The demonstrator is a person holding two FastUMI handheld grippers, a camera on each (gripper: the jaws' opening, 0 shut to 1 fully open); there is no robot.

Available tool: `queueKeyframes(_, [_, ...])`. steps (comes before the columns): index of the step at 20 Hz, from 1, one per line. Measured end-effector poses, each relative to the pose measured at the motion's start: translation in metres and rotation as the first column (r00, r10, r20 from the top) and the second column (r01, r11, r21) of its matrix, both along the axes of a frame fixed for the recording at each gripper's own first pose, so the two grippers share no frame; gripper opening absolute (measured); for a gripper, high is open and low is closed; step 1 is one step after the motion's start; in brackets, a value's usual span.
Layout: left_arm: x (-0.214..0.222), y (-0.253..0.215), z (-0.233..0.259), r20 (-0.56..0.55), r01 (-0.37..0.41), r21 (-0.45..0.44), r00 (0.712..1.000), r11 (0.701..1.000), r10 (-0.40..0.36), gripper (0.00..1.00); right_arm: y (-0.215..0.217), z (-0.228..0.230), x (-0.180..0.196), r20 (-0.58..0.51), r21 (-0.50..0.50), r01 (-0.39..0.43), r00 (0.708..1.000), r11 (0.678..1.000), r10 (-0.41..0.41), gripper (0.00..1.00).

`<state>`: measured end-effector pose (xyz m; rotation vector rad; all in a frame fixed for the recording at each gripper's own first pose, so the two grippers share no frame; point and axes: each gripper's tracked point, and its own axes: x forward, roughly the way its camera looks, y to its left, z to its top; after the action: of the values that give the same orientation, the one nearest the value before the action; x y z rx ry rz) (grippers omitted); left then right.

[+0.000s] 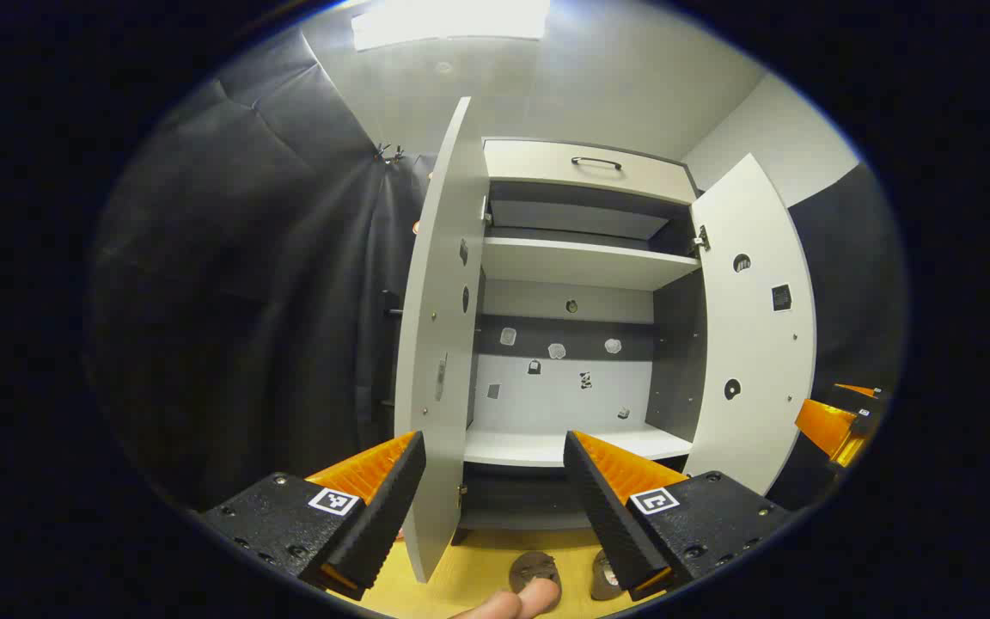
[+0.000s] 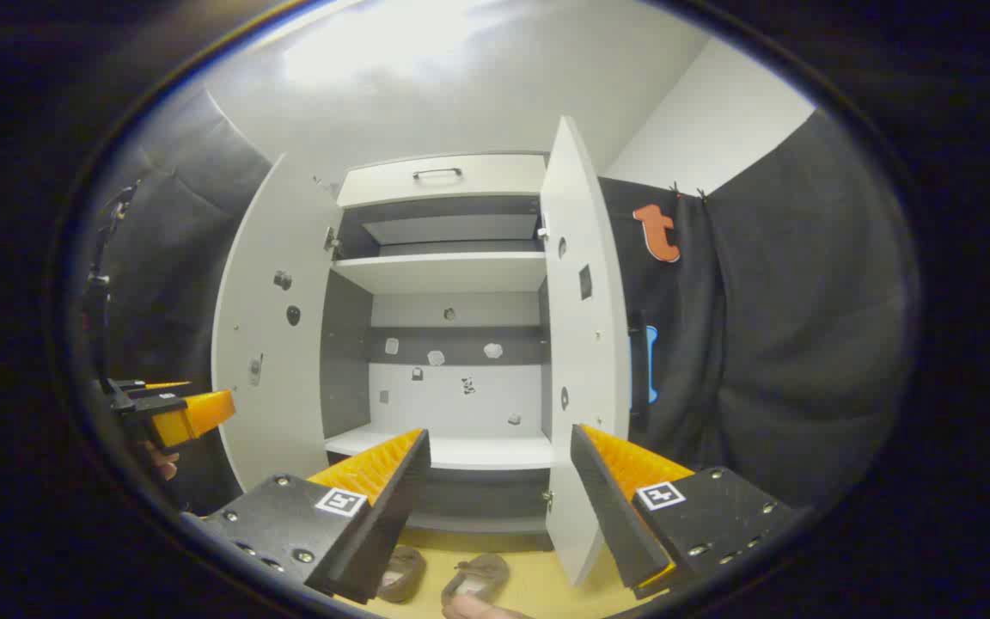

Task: Grab one shoe with the right hand and put it into the shoe cabinet, grab the other shoe with the left hand and put it into the shoe cabinet; then close the right door with the right hand and the left door with the left hand.

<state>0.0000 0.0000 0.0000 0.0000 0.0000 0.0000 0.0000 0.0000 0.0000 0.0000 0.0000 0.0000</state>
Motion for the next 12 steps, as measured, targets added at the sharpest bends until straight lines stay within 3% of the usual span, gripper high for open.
queueKeyframes(4, [0.008,-0.007,-0.017,-0.046,0.040,0.005,0.998,0.999,-0.039,0.98,0.015,-0.009,0.006,-0.010,-0.022,-0.033,0.999,0.999,0.032,0.98])
queueKeyframes(12, [0.010,-0.024,-0.032,-0.052,0.075,0.010,0.996,0.997,-0.074,0.99,0.002,-0.035,0.019,-0.036,-0.012,0.011,0.999,1.000,-0.011,0.98])
